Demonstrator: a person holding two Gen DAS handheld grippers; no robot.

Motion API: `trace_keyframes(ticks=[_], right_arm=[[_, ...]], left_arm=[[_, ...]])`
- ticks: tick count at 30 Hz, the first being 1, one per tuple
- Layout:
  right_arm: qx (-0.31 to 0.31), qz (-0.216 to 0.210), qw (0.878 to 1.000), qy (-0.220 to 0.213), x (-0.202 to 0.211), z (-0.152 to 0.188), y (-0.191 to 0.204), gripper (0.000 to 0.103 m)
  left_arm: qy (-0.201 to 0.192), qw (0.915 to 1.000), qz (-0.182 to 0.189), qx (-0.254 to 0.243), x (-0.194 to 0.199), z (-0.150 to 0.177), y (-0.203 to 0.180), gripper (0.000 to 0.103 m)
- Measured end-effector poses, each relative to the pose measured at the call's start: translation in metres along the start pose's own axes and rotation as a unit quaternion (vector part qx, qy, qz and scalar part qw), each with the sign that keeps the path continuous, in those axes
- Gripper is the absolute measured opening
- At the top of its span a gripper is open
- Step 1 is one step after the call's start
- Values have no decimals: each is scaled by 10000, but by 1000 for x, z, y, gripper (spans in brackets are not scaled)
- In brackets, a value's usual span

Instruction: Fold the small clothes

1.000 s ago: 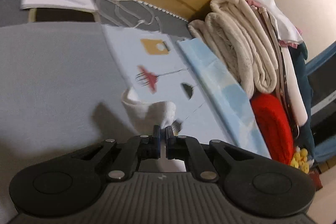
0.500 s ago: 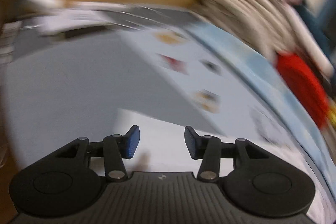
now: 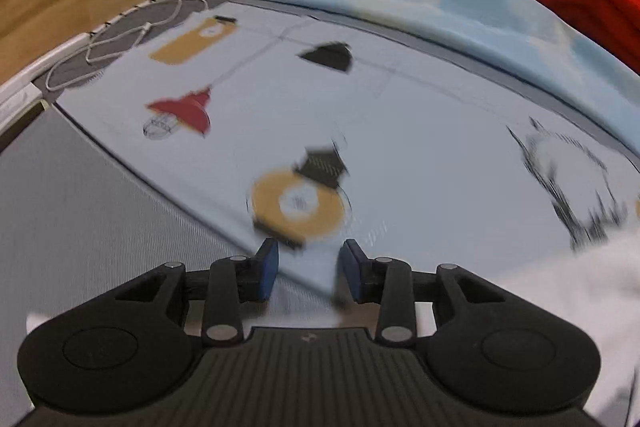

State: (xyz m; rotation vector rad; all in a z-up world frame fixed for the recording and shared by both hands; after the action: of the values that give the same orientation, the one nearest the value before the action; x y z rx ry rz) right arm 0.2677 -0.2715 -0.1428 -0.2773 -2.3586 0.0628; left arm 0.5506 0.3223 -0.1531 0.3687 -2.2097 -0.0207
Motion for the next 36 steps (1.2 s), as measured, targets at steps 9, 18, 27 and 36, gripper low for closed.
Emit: trace_keyframes(ticks=[9, 18, 27, 36], right_arm=[[-482, -447, 9978, 53, 10, -11, 2, 61], [-580, -758, 9953, 135, 24, -13, -2, 61], [-1051, -1066, 9885, 205, 35, -21, -20, 61], [-1039, -1078, 9883, 279, 36, -20, -29, 62]], left_arm=[[-447, 9722, 2011, -1114, 38, -59, -126, 93], [-386, 9277, 2296, -2919, 30, -47, -295, 80], [-680, 9709, 1261, -1921, -10, -79, -286, 0], [-760, 9775, 1494, -1283, 49, -45, -227, 95]])
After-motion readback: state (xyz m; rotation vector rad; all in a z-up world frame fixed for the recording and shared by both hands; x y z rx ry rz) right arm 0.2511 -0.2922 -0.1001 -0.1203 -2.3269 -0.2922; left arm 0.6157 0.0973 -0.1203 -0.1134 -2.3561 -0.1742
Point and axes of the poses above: each gripper's, at about its wrist camera, not at the fingertips, and x roughly against the way its jaws point, y to its left, z to its underside, the point moved 2 cm from there along -x, roughly the way its jaws point, and after that the axes turned 11 degrees about -x, right-handed, at the moved point
